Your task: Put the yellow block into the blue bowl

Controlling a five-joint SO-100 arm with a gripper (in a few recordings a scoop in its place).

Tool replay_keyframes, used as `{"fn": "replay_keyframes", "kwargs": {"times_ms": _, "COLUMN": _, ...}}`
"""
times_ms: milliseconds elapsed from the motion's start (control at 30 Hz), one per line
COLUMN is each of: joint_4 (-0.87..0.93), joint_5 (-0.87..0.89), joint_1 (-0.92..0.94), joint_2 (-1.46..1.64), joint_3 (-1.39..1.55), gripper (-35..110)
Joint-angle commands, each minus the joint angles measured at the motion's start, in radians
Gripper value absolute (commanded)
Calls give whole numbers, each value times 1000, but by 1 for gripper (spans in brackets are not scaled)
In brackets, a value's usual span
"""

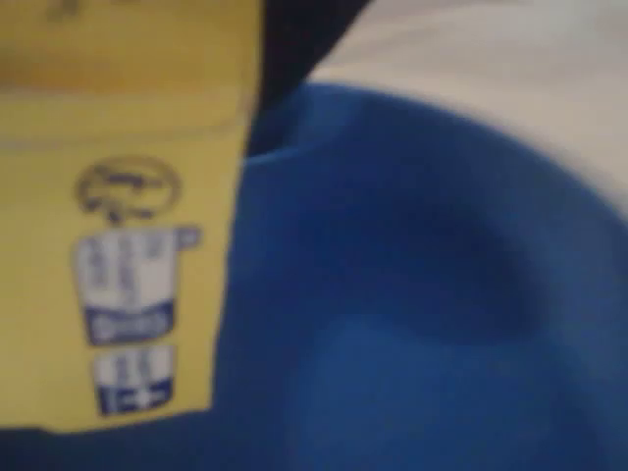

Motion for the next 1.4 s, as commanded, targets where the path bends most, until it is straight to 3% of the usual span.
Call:
{"fn": "replay_keyframes", "kwargs": {"times_ms": 0, "joint_4": 8, "joint_5": 11, "joint_1": 44, "joint_2": 49, "joint_3": -67, "gripper": 0}}
{"fn": "replay_keyframes", "kwargs": {"times_ms": 700, "joint_4": 74, "joint_5": 11, "joint_1": 67, "joint_2": -175, "joint_3": -80, "gripper": 1}}
{"fn": "replay_keyframes", "kwargs": {"times_ms": 1067, "joint_4": 74, "joint_5": -5, "joint_1": 58, "joint_2": -161, "joint_3": -84, "gripper": 23}}
{"fn": "replay_keyframes", "kwargs": {"times_ms": 1200, "joint_4": 74, "joint_5": 6, "joint_1": 58, "joint_2": -133, "joint_3": -86, "gripper": 17}}
{"fn": "replay_keyframes", "kwargs": {"times_ms": 1367, "joint_4": 86, "joint_5": 9, "joint_1": 35, "joint_2": -25, "joint_3": -86, "gripper": -1}}
